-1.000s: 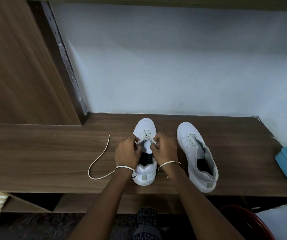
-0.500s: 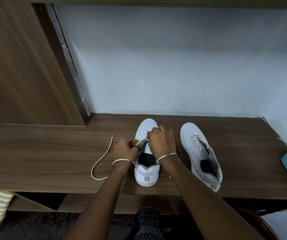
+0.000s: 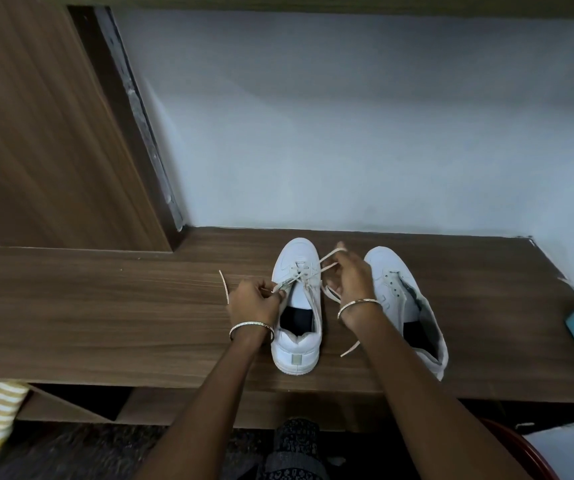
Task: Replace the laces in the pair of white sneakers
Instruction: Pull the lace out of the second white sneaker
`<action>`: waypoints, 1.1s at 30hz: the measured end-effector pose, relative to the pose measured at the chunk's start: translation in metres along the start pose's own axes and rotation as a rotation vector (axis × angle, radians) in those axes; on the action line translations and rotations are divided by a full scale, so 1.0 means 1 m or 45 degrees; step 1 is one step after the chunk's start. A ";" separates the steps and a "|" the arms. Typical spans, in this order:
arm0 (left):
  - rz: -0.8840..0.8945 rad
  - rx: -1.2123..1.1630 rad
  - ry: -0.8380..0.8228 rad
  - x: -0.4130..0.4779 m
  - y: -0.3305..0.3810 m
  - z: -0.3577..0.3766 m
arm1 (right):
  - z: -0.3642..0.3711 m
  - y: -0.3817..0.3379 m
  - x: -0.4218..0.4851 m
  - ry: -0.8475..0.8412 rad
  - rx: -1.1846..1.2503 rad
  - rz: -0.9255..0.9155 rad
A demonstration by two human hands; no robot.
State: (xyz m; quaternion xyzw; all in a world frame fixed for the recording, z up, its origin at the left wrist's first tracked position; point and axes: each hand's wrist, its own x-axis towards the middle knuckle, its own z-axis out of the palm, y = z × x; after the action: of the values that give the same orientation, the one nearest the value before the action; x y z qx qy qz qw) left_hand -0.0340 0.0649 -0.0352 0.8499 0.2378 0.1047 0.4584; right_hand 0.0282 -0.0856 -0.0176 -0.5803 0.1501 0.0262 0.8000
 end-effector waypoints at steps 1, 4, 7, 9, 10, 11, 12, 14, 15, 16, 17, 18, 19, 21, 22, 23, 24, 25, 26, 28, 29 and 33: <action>0.003 0.012 0.001 0.000 0.000 0.000 | -0.005 -0.012 0.001 0.045 0.077 0.036; -0.004 0.017 0.010 -0.001 0.001 0.000 | -0.026 -0.046 0.001 0.140 0.293 0.032; 0.005 0.029 0.013 -0.003 0.002 -0.001 | -0.056 -0.080 -0.004 0.177 0.566 -0.006; -0.005 0.021 0.018 -0.003 0.003 -0.002 | -0.090 -0.105 -0.003 0.201 0.712 -0.048; -0.012 0.014 0.022 -0.003 0.002 -0.001 | -0.109 -0.119 -0.002 0.221 0.746 -0.062; -0.017 0.009 0.022 -0.003 0.002 -0.001 | -0.130 -0.130 0.001 0.254 0.714 -0.067; -0.023 0.005 0.019 -0.002 0.001 -0.001 | -0.148 -0.141 0.003 0.284 0.613 -0.058; -0.030 0.002 0.007 -0.002 0.000 0.000 | -0.176 -0.153 0.006 0.362 0.247 -0.002; -0.034 0.001 0.004 -0.001 0.000 0.000 | -0.186 -0.154 0.009 0.410 0.006 0.036; -0.034 -0.002 0.002 -0.001 -0.001 0.000 | -0.194 -0.152 0.013 0.445 -0.234 0.077; -0.033 -0.004 0.000 -0.002 0.000 0.000 | -0.201 -0.149 0.015 0.460 -0.472 0.122; -0.032 -0.003 -0.001 -0.002 0.001 0.000 | -0.204 -0.145 0.014 0.447 -0.744 0.175; -0.032 0.000 -0.001 -0.002 0.001 0.000 | -0.207 -0.138 0.016 0.434 -1.062 0.197; -0.032 0.015 -0.001 -0.003 0.001 0.000 | -0.199 -0.123 0.016 0.359 -1.550 0.173; -0.028 0.027 -0.001 -0.003 0.001 -0.001 | -0.188 -0.114 0.014 0.319 -1.646 0.152; -0.018 0.037 -0.003 -0.004 0.001 -0.001 | -0.172 -0.106 0.012 0.314 -1.710 0.074; -0.006 0.044 -0.007 -0.004 0.000 -0.001 | -0.150 -0.102 0.003 0.323 -1.772 -0.040; 0.008 0.052 -0.014 -0.003 -0.001 -0.001 | -0.128 -0.099 -0.004 0.310 -1.846 -0.177; 0.019 0.062 -0.020 -0.003 -0.001 -0.001 | -0.105 -0.096 -0.013 0.244 -1.866 -0.299; 0.050 0.108 -0.024 -0.003 0.000 -0.001 | -0.058 -0.086 -0.034 0.036 -1.691 -0.410; 0.079 0.145 -0.022 -0.003 0.000 0.000 | -0.042 -0.075 -0.041 -0.066 -1.602 -0.384; 0.329 0.328 0.003 0.001 0.004 0.002 | 0.001 -0.020 -0.058 -0.343 -1.729 -0.358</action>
State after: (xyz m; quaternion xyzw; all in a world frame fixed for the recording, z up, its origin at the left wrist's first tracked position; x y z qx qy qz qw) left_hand -0.0307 0.0620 -0.0326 0.9249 0.1388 0.1324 0.3284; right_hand -0.0221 -0.0833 0.0165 -0.9567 -0.0762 0.0823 0.2687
